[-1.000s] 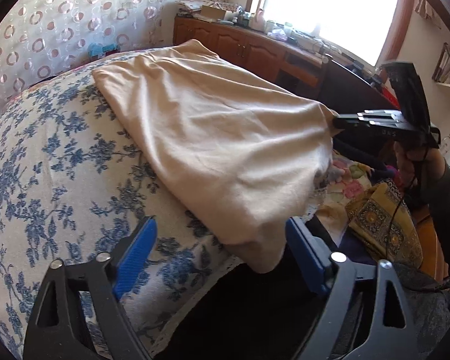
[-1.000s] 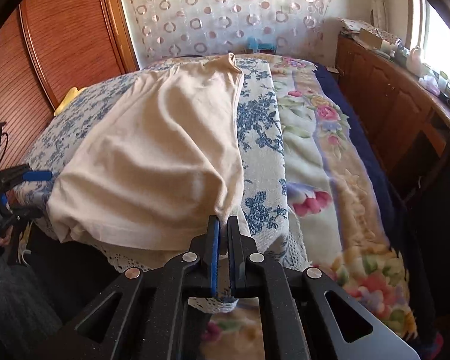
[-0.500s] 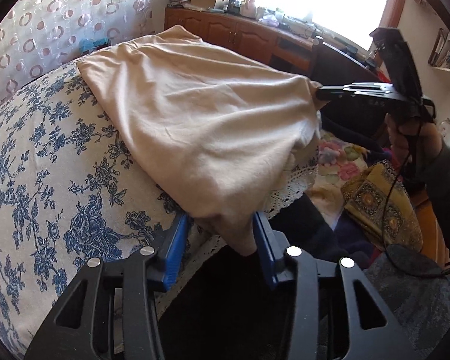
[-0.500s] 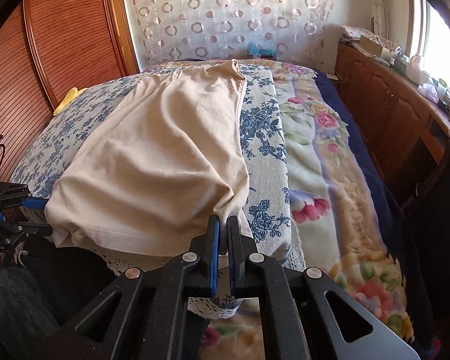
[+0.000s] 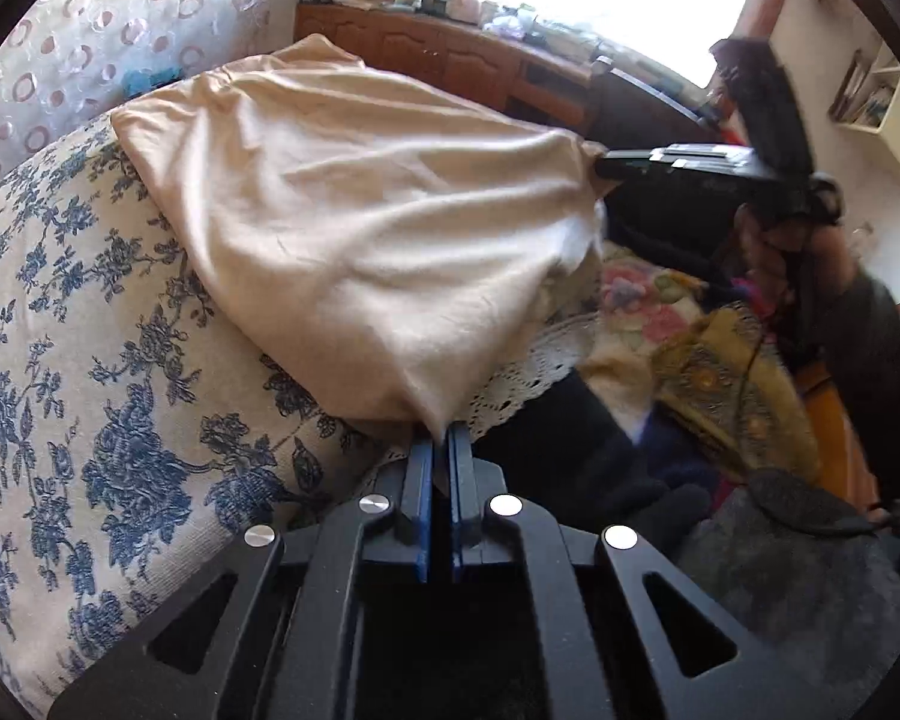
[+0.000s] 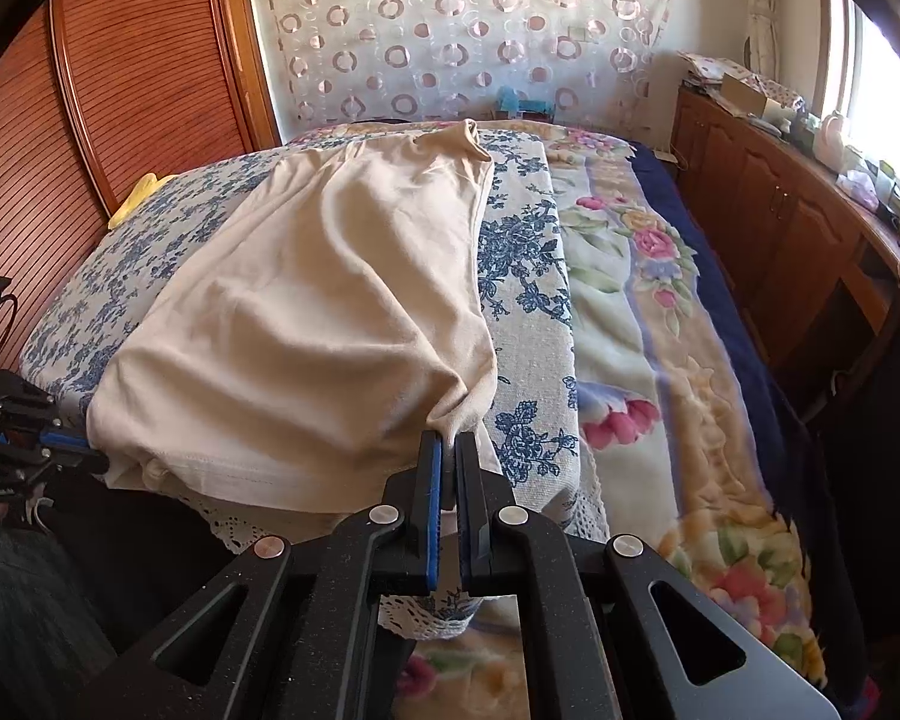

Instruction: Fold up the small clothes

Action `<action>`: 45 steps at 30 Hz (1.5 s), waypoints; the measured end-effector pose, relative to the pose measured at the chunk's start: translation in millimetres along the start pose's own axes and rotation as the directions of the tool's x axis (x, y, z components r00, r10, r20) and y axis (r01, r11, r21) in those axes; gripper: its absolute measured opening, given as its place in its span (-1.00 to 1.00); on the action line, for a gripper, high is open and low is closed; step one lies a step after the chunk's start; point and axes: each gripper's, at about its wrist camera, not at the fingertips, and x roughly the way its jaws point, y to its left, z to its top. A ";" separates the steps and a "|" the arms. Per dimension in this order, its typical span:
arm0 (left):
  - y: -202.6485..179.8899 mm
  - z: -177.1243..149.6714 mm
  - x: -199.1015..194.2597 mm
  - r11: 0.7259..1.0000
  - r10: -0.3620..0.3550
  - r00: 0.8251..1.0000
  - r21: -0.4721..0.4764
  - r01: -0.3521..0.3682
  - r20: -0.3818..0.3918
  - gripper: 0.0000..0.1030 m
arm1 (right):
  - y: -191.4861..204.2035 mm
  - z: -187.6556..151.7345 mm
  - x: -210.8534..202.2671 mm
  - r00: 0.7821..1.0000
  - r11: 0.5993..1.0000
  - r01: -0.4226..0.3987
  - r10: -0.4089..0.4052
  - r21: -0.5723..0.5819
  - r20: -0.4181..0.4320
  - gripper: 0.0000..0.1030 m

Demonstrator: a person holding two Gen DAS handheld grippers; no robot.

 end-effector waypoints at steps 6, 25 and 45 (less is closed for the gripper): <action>13.2 -0.4 -44.5 0.997 -0.061 0.997 -0.037 0.063 0.049 -0.94 | -1.2 3.3 -23.4 0.999 0.999 -0.037 0.037 -0.030 -0.015 -0.94; 33.3 8.4 -22.5 0.994 0.032 0.999 -0.104 -0.028 0.035 -0.09 | 1.7 -4.6 17.0 0.999 1.000 -0.002 0.003 0.023 -0.040 -0.24; 1.8 8.4 6.8 0.996 0.088 0.996 -0.010 -0.088 -0.016 -0.10 | 19.6 -5.8 30.1 0.995 0.995 -0.078 0.075 -0.058 -0.062 -0.81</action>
